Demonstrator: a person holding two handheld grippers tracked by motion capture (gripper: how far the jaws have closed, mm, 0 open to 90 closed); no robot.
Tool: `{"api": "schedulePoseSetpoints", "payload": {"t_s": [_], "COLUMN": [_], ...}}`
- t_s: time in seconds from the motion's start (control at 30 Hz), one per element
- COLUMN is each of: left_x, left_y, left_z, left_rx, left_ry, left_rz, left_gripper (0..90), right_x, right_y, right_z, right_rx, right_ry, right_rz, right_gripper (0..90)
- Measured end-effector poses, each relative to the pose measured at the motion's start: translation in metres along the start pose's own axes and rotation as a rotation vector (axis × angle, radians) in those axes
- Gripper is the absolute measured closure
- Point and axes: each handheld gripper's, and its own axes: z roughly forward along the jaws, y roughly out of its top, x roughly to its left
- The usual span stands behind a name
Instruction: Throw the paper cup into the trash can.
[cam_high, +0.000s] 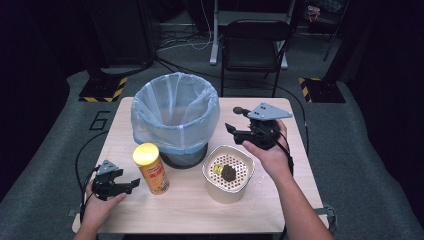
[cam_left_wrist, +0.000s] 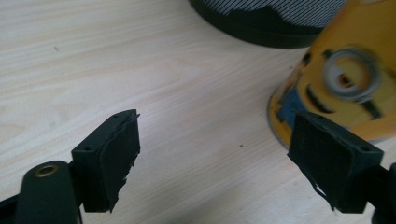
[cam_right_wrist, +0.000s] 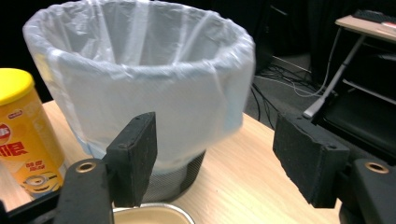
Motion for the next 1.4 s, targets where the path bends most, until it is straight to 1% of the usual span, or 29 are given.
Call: {"api": "schedulePoseSetpoints", "payload": {"t_s": [0.07,0.1,0.13,0.17,0.2,0.23,0.27,0.3,0.37,0.4,0.47,0.57,0.6,0.63,0.67,0.7,0.77,0.8,0.9,1.03,1.07,1.1,1.17,1.2,1.27,1.3,1.33,1.37,1.4], "left_x": [-0.002,-0.003,-0.004,-0.005,-0.007,-0.009,-0.011,-0.012,-0.014,-0.013,-0.014,-0.016,-0.017,-0.020,-0.023,-0.025,-0.031,-0.033,-0.041,-0.049,-0.051,-0.052,-0.053,-0.053,-0.054,-0.055,-0.054,-0.055,-0.054], "left_y": [0.002,0.003,0.003,0.005,0.007,0.008,0.010,0.011,0.013,0.014,0.013,0.014,0.015,0.016,0.017,0.019,0.022,0.024,0.030,0.034,0.035,0.035,0.036,0.036,0.035,0.035,0.035,0.034,0.033], "left_z": [-0.004,-0.007,-0.008,-0.011,-0.013,-0.016,-0.018,-0.020,-0.022,-0.024,-0.023,-0.021,-0.022,-0.021,-0.022,-0.021,-0.019,-0.018,-0.014,-0.010,-0.009,-0.007,-0.004,-0.002,0.003,0.006,0.007,0.008,0.009], "left_rx": [-0.015,-0.015,-0.040,-0.041,-0.063,-0.068,-0.084,-0.075,-0.069,-0.059,-0.069,-0.068,-0.061,-0.083,-0.081,-0.088,-0.094,-0.078,-0.075,-0.063,-0.066,-0.082,-0.087,-0.092,-0.104,-0.098,-0.095,-0.105,-0.118], "left_ry": [-0.012,-0.033,-0.038,-0.050,-0.061,-0.079,-0.083,-0.091,-0.101,-0.113,-0.134,-0.142,-0.158,-0.159,-0.174,-0.193,-0.206,-0.224,-0.224,-0.217,-0.227,-0.214,-0.216,-0.216,-0.221,-0.205,-0.195,-0.210,-0.211], "left_rz": [0.006,0.013,0.019,0.031,0.034,0.040,0.056,0.081,0.079,0.095,0.081,0.076,0.083,0.081,0.071,0.077,0.074,0.084,0.083,0.126,0.098,0.092,0.095,0.095,0.088,0.093,0.130,0.098,0.099], "left_gripper": [14.7,14.6,14.4,13.7,13.2,13.2,12.9,12.4,10.3,9.6,5.4,4.8,4.8,4.8,4.8,4.8,4.8,4.8,4.9,6.1,6.6,7.0,7.0,7.1,10.1,10.5,11.5,13.6,14.4], "right_x": [-0.003,-0.005,-0.006,-0.006,-0.007,-0.008,-0.010,-0.012,-0.017,-0.020,-0.023,-0.026,-0.026,-0.026,-0.026,-0.026,-0.025,-0.024,-0.023,-0.022,-0.022,-0.022,-0.022,-0.022,-0.022,-0.023,-0.024,-0.025,-0.026], "right_y": [-0.006,-0.009,-0.011,-0.014,-0.017,-0.020,-0.024,-0.027,-0.032,-0.036,-0.042,-0.051,-0.053,-0.056,-0.058,-0.061,-0.064,-0.066,-0.071,-0.078,-0.080,-0.082,-0.085,-0.088,-0.094,-0.097,-0.102,-0.104,-0.108], "right_z": [-0.005,-0.007,-0.009,-0.011,-0.014,-0.016,-0.018,-0.019,-0.020,-0.021,-0.022,-0.025,-0.026,-0.027,-0.027,-0.028,-0.028,-0.030,-0.034,-0.038,-0.039,-0.039,-0.039,-0.039,-0.038,-0.038,-0.037,-0.036,-0.036], "right_rx": [0.002,0.001,0.001,0.000,-0.013,-0.020,-0.018,-0.014,-0.002,0.006,0.017,0.026,0.028,0.031,0.030,0.038,0.045,0.048,0.029,0.022,0.015,0.010,0.007,0.011,0.016,0.020,0.021,0.023,0.028], "right_ry": [0.000,0.000,-0.003,-0.014,-0.030,-0.034,-0.026,-0.029,-0.037,-0.041,-0.040,-0.050,-0.048,-0.049,-0.057,-0.055,-0.059,-0.060,-0.048,-0.054,-0.055,-0.055,-0.049,-0.053,-0.069,-0.077,-0.085,-0.088,-0.087], "right_rz": [0.010,0.008,0.006,0.005,-0.005,-0.005,-0.002,0.007,0.018,0.026,0.038,0.053,0.055,0.056,0.059,0.058,0.050,0.051,0.081,0.098,0.101,0.109,0.115,0.108,0.119,0.122,0.126,0.134,0.138], "right_gripper": [30.1,30.0,29.9,30.0,29.9,30.0,29.9,30.0,29.9,29.9,29.6,29.6,29.6,29.6,29.6,29.6,29.6,29.6,29.6,29.6,29.6,29.6,29.6,29.6,29.6,29.6,29.6,29.6,29.6]}}
